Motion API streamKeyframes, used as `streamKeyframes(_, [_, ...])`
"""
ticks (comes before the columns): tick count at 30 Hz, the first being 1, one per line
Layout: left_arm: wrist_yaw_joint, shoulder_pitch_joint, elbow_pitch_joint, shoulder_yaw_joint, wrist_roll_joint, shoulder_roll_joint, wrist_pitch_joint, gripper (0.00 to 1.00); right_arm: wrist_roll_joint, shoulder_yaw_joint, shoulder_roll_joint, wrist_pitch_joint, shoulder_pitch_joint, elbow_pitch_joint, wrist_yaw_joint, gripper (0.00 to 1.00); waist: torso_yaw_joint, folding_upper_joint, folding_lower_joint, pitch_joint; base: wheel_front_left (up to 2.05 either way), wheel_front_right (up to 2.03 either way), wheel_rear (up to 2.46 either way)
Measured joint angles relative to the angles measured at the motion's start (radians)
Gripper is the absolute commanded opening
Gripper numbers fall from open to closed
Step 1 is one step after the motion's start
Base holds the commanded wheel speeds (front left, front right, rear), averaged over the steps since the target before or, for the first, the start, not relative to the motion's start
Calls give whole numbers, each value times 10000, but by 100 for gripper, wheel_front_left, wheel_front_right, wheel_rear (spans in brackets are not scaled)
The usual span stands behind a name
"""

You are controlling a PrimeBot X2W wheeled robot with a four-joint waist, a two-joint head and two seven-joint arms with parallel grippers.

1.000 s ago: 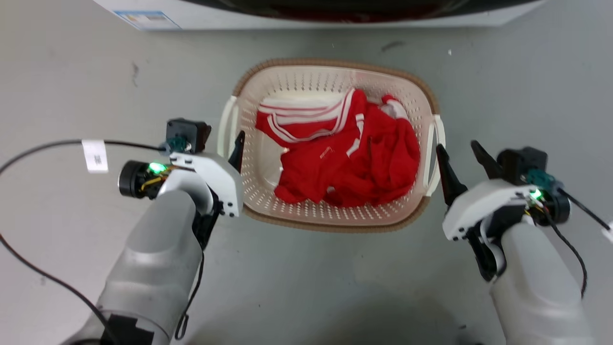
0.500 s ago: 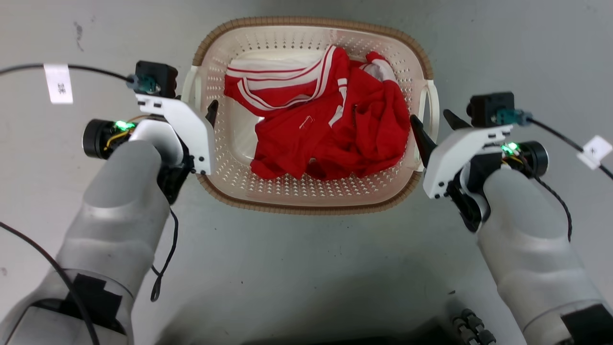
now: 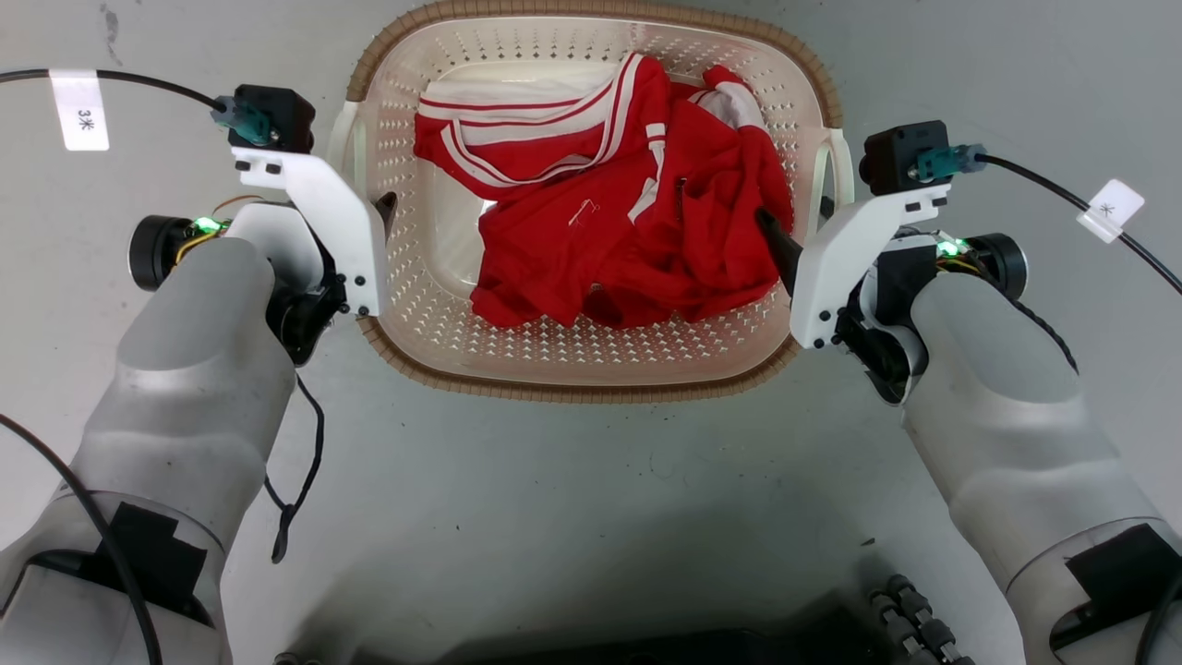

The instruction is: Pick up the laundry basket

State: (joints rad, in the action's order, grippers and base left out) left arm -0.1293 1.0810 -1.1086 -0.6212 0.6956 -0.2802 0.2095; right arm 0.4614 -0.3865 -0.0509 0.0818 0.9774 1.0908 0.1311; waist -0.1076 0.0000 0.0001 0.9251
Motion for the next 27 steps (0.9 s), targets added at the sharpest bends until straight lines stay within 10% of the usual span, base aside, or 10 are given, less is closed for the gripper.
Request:
streamKeyframes(1, [0, 1, -2, -59, 127, 6, 102, 0, 104, -113, 2, 33, 28, 23, 0, 11, -9, 0, 0, 9, 0, 0, 0])
streamKeyframes(2, [0, 1, 2, -134, 261, 17, 228, 0, 236, -251, 2, 75, 53, 25, -2, 0, -13, 0, 0, 13, 0, 0, 0])
streamKeyframes(27, [48, -820, -278, -1248, 2665, 591, 1891, 0, 2190, -2059, -514, 1839, -57, 892, -25, 0, 520, 0, -1, -2406, 0, 0, 0])
